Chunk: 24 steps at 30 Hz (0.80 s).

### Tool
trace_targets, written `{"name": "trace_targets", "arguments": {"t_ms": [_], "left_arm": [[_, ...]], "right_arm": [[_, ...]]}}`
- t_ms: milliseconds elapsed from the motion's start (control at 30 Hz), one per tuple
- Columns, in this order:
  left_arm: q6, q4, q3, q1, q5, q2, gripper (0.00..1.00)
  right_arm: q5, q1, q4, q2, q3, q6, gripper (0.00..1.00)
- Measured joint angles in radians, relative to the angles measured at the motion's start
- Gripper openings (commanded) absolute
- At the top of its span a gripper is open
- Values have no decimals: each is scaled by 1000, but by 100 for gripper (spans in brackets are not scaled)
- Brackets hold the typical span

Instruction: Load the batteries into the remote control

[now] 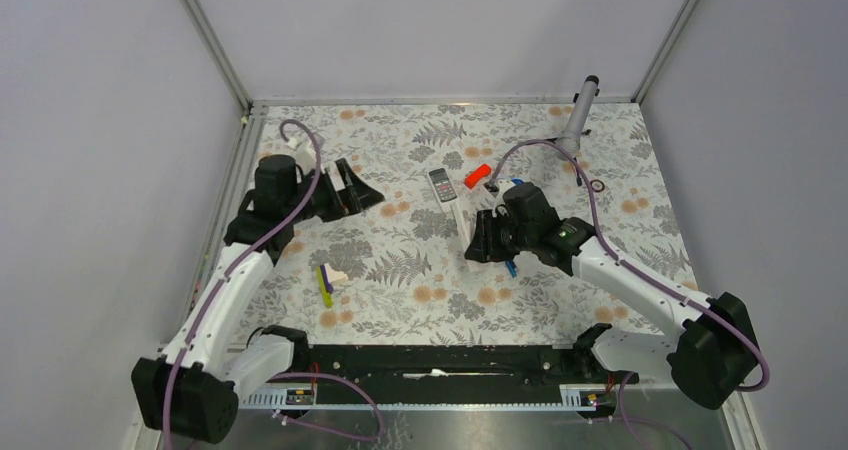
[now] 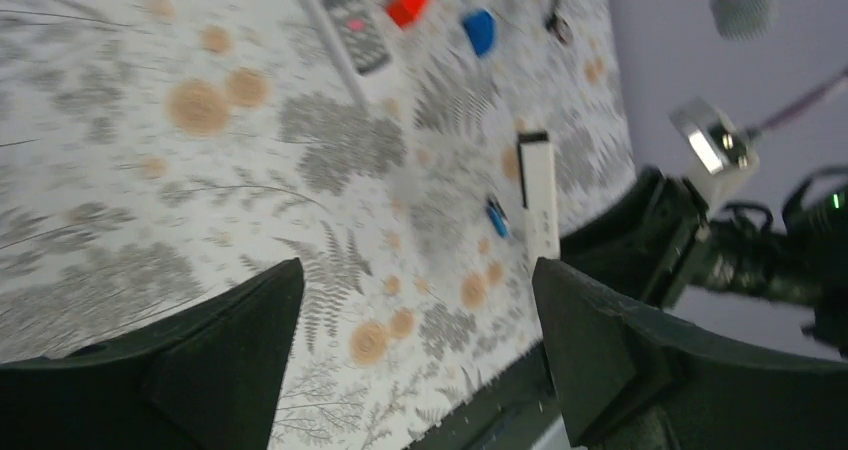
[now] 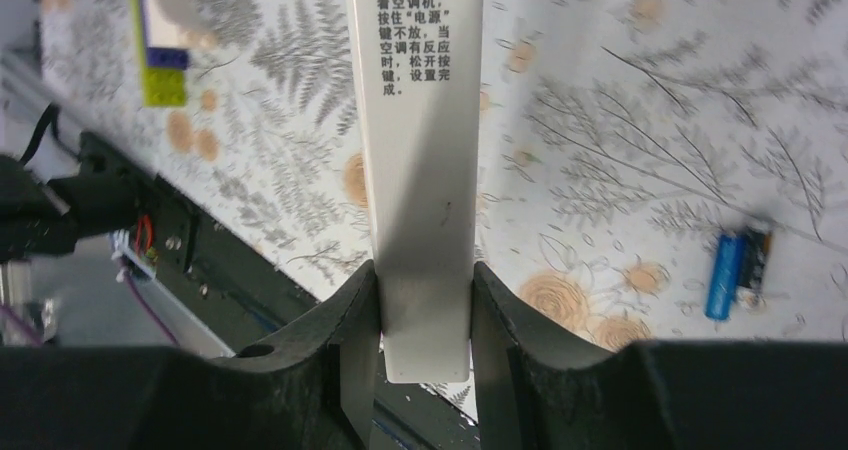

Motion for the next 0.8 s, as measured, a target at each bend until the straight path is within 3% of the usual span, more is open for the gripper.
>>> {"name": "trace_targets", "arguments": {"t_ms": [133, 233, 333, 567, 800], "left_arm": [[10, 87, -37, -1, 316, 78, 87], [40, 139, -56, -6, 476, 81, 89], [90, 196, -55, -13, 581, 77, 85], [168, 392, -56, -38, 726, 103, 84], [278, 476, -8, -71, 813, 146, 80]], "right_arm": [[-99, 10, 5, 22, 67, -87, 13], [-206, 12, 3, 34, 132, -175, 13], [-320, 14, -9, 57, 204, -254, 13], [-544, 23, -52, 99, 321, -401, 15], [-646, 30, -88, 127, 377, -514, 14]]}}
